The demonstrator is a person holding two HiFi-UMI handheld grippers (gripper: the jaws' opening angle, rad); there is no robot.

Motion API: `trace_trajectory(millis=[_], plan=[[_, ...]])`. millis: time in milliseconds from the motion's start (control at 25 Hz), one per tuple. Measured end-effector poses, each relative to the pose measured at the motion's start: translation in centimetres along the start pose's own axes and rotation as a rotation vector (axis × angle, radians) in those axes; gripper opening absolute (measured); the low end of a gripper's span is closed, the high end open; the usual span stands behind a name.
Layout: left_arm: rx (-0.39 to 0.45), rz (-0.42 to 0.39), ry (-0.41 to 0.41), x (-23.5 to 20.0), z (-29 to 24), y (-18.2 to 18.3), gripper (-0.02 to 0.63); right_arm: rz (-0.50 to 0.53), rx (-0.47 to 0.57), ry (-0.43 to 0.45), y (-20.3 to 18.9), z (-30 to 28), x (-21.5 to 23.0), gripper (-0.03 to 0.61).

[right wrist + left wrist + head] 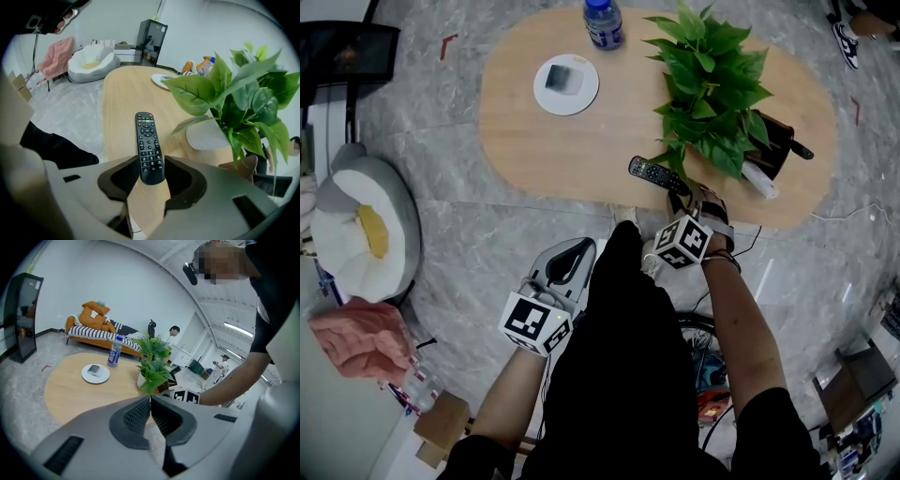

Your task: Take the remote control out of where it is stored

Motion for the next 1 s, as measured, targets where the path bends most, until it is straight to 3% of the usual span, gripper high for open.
trace_trajectory(millis=[280, 400, 600, 840, 1000], plan=[[0.026, -0.076, 0.007, 1.5, 1.0, 2.6, 0.015, -0.118, 0.05, 0.033, 0.1, 4.0, 1.5, 0.161], [0.035, -0.122, 0.021, 2.1, 1.8, 4.2, 0.015, -0.194, 0.127, 0.02, 0.9, 7.5, 2.8, 0.16], [0.115, -0.168, 0.036, 3.5, 2.8, 8.3, 0.015, -0.413, 0.305, -0.1, 2.4, 16.2, 7.0, 0.124], [0.196, -0.23, 0.029, 6.2, 3.9, 13.0, 0.015, -0.424, 0.366, -0.222, 2.3, 23.7, 10.7, 0.096], [0.263, -0.249, 0.034, 7.8, 6.2, 15.6, 0.014, -0.549, 0.438, -0.283, 1.4, 29.1, 12.5, 0.077]])
Point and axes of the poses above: the fingertips, and each gripper's own axes: z backward along the fingers, x to its right, y out of its top, the point moved 3 cm from there along z, backward along the fingers, and after that the axes turned 1 degree about y, right-handed, at the moved point
